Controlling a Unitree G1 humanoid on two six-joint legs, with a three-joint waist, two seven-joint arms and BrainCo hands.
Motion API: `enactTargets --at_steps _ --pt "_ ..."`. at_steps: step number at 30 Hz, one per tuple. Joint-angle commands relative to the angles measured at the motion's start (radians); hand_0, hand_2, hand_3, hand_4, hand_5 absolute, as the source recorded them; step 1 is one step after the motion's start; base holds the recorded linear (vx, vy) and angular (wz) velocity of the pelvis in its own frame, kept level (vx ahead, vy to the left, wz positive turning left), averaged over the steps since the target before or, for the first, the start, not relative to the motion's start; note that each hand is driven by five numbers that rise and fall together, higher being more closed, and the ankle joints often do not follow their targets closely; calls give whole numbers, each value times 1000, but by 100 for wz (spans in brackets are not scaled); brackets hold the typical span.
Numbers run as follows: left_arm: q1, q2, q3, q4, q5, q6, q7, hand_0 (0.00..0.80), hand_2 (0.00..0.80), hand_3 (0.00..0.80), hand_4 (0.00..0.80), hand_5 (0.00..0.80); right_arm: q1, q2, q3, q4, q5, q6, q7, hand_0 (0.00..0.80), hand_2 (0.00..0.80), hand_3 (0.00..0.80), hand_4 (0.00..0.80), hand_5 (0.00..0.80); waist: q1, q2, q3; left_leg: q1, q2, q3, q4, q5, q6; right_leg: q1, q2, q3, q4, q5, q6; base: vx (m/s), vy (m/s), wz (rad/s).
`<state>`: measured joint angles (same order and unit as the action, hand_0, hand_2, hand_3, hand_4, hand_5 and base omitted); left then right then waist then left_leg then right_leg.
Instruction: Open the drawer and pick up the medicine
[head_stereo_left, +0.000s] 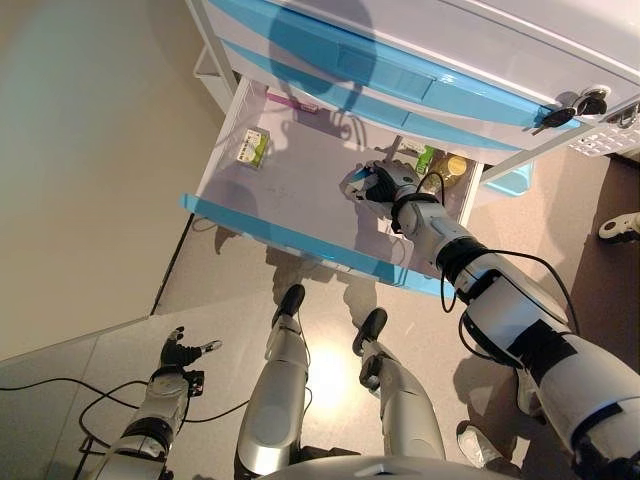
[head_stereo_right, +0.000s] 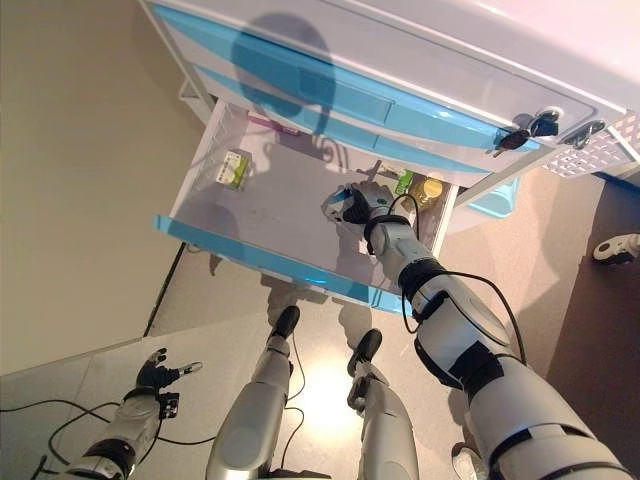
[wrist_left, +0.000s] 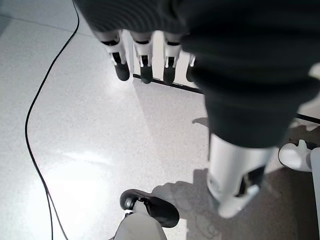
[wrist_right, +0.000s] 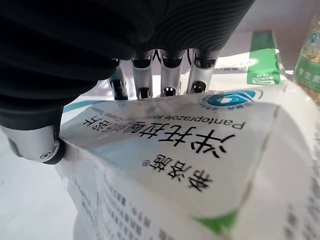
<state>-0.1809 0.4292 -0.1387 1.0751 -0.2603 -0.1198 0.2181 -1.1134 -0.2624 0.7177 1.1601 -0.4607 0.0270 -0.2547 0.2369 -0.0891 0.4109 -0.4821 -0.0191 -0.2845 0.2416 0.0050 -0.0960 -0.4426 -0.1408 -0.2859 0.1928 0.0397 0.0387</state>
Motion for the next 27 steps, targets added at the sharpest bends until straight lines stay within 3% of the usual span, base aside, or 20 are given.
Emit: enactTargets --at_steps 1,19,27 --pt "24 13 0 -10 -26 -10 13 0 0 0 0 0 14 -13 -2 3 -2 -10 5 800 800 800 800 800 6 -3 9 -39 -84 26 -34 56 85 27 -1 40 23 -7 65 0 0 0" --pt "45 7 47 -13 -12 -2 -5 0 0 0 0 0 159 -105 -68 -263 99 -47 24 800 800 800 800 800 -24 -21 -34 -4 -78 40 -36 46 84 61 -5 45 20 -9 67 -2 1 -1" --pt "69 -14 71 79 46 20 -12 0 0 0 0 0 270 -148 -83 -374 92 -73 46 800 800 800 800 800 -55 -25 -128 88 -56 68 -125 64 78 151 1 55 -67 16 87 33 23 -11"
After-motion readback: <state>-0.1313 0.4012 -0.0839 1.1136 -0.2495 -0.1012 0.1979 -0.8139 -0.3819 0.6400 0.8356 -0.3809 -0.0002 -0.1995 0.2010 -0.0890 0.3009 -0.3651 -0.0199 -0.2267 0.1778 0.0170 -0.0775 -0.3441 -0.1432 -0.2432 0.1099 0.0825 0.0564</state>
